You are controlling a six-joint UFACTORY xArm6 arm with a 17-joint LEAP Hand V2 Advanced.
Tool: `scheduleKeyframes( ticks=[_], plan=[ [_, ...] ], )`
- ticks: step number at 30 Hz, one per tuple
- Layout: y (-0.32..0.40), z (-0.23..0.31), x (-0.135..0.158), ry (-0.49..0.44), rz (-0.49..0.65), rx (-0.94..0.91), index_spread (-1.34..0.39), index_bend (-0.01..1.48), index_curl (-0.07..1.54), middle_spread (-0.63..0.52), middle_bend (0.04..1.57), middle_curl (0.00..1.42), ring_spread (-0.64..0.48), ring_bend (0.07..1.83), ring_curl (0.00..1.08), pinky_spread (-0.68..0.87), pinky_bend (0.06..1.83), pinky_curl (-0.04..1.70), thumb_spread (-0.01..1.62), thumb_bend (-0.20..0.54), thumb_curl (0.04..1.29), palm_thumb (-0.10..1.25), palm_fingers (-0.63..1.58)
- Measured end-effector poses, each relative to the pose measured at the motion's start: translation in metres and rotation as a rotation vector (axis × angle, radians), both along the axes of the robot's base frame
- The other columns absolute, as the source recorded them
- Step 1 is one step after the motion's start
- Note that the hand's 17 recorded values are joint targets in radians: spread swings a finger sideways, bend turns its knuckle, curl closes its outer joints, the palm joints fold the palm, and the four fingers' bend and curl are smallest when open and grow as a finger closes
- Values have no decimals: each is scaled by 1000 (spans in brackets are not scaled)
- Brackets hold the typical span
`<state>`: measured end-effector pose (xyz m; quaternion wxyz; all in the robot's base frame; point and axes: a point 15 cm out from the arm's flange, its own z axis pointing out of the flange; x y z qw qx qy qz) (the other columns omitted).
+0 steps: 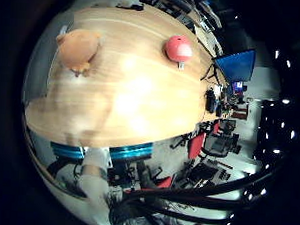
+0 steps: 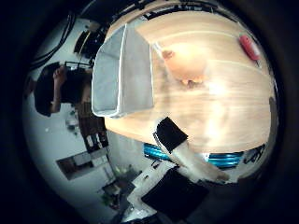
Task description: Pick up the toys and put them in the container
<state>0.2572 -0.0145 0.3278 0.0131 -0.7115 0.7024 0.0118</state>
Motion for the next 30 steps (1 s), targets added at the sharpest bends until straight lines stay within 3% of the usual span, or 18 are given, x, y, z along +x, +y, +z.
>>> scheduleKeyframes(
  ticks=[20, 30],
  plan=[
    [-10, -2, 7, -9, 1, 4, -439, 158, 271, -102, 270, 357, -30, 525, 227, 377, 531, 229, 1085, -23, 277, 382, 257],
    [-16, -1, 52, 12, 28, 6, -441, 150, 265, -110, 268, 358, -45, 529, 227, 366, 562, 236, 1079, -18, 286, 423, 244]
  ],
)
